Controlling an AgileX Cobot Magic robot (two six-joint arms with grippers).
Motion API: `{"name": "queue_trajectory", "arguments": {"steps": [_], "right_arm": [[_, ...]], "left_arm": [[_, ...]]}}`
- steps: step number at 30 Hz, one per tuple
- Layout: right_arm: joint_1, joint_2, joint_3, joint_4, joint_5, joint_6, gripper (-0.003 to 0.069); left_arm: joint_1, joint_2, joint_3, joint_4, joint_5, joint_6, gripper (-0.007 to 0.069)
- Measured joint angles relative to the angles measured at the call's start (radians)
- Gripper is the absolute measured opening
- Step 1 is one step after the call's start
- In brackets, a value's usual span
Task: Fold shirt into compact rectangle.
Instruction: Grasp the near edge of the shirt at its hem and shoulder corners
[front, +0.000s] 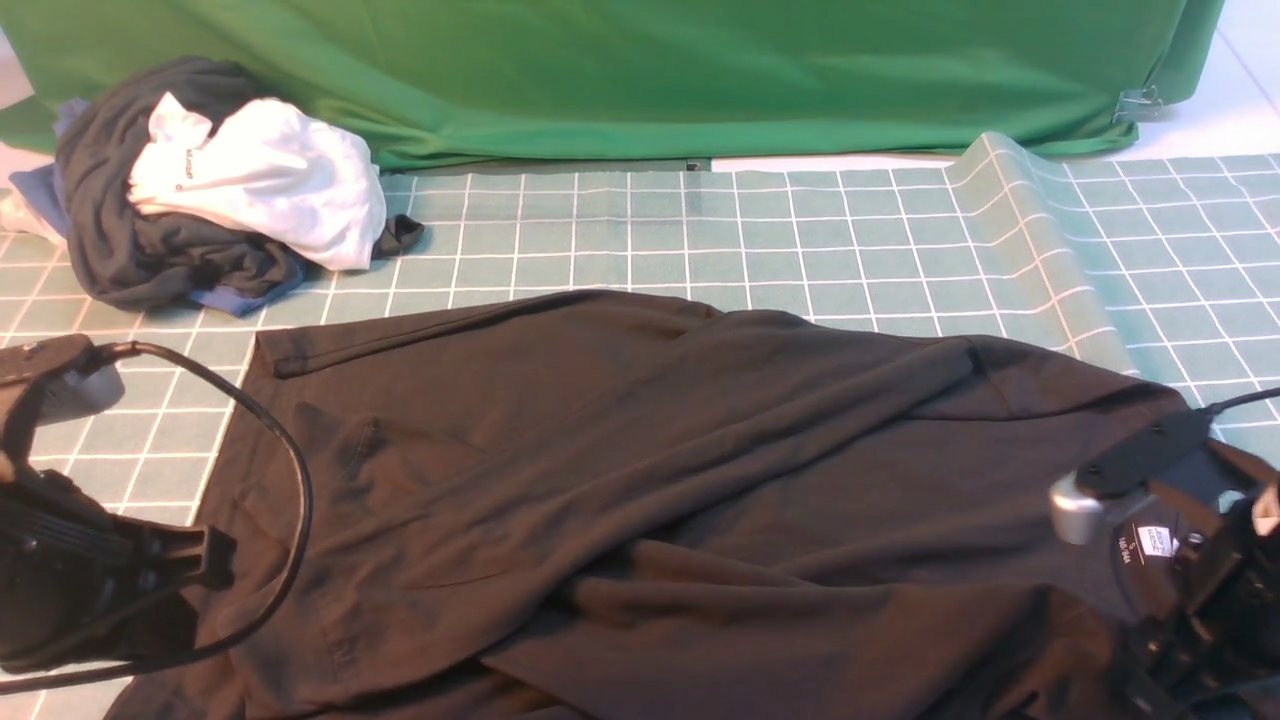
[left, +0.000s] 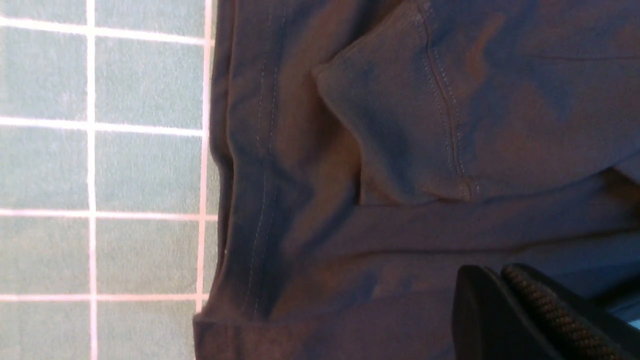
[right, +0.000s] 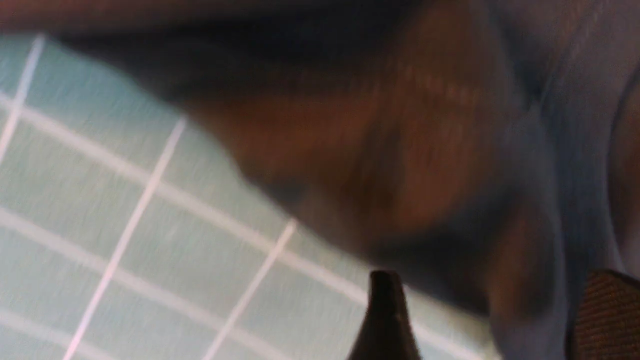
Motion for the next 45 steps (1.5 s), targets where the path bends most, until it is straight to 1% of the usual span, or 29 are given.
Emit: {"name": "queue_trajectory", "arguments": {"steps": [1, 4, 5, 6, 7, 8, 10, 12, 18, 23, 24, 27, 31, 33, 36, 38, 39, 42, 45], "right_arm": [[0.000, 0.006, 0.000, 0.000, -0.003, 0.000, 0.0446], [0.000, 0.041, 0.000, 0.001, -0.025, -0.001, 0.0325], [0.001, 0.042, 0.000, 0.001, -0.017, -0.001, 0.0220], [0.001, 0.042, 0.000, 0.001, -0.014, -0.001, 0.0203], [0.003, 0.033, 0.000, 0.001, 0.019, -0.001, 0.0093], [0.003, 0.024, 0.000, 0.001, 0.047, -0.001, 0.0069], [0.005, 0.002, 0.000, 0.001, 0.092, -0.001, 0.0043], [0.009, -0.036, 0.000, 0.001, 0.152, -0.002, 0.0031], [0.010, -0.157, 0.001, -0.016, 0.280, -0.001, 0.0027], [0.010, -0.199, 0.045, -0.050, 0.295, 0.002, 0.0025], [0.010, -0.201, 0.083, -0.062, 0.301, 0.002, 0.0025], [0.010, -0.201, 0.160, -0.128, 0.315, 0.007, 0.0025], [0.010, -0.201, 0.220, -0.236, 0.329, 0.100, 0.0035], [0.010, -0.201, 0.219, -0.251, 0.329, 0.125, 0.0061], [0.010, -0.201, 0.190, -0.252, 0.330, 0.173, 0.0141], [0.010, -0.205, 0.131, -0.228, 0.330, 0.199, 0.0214], [0.010, -0.209, 0.106, -0.212, 0.330, 0.204, 0.0231], [0.010, -0.220, -0.001, -0.164, 0.323, 0.208, 0.0258], [0.010, -0.222, -0.114, -0.143, 0.292, 0.189, 0.0263]], "left_arm": [[0.000, 0.000, 0.000, 0.000, 0.000, 0.001, 0.0002], [0.000, 0.000, 0.000, -0.004, -0.008, 0.008, 0.0002], [0.000, 0.000, 0.000, -0.006, -0.008, 0.010, 0.0002], [0.000, 0.000, 0.000, -0.006, -0.008, 0.011, 0.0002], [0.000, 0.000, 0.000, -0.008, -0.009, 0.019, 0.0002], [0.000, 0.000, 0.000, -0.010, -0.009, 0.019, 0.0002], [0.000, 0.000, 0.000, -0.011, -0.009, 0.027, 0.0003], [0.000, 0.000, 0.000, -0.011, -0.009, 0.030, 0.0004], [0.000, 0.000, 0.000, -0.011, -0.009, 0.030, 0.0006], [0.000, 0.000, 0.000, -0.011, -0.009, 0.034, 0.0006], [0.000, 0.000, 0.000, -0.011, -0.009, 0.038, 0.0006], [0.000, -0.001, 0.000, -0.011, -0.009, 0.045, 0.0006], [0.000, -0.001, 0.000, -0.012, -0.009, 0.046, 0.0006], [0.000, -0.001, 0.000, -0.016, -0.012, 0.046, 0.0006], [0.000, -0.001, 0.000, -0.031, -0.022, 0.046, 0.0006], [0.000, -0.001, -0.009, -0.036, -0.039, 0.047, 0.0006], [0.000, 0.003, -0.016, -0.033, -0.050, 0.044, 0.0006], [0.000, 0.045, -0.093, -0.006, -0.065, -0.009, 0.0006], [0.000, 0.119, -0.188, 0.024, -0.064, -0.033, 0.0006]]}}
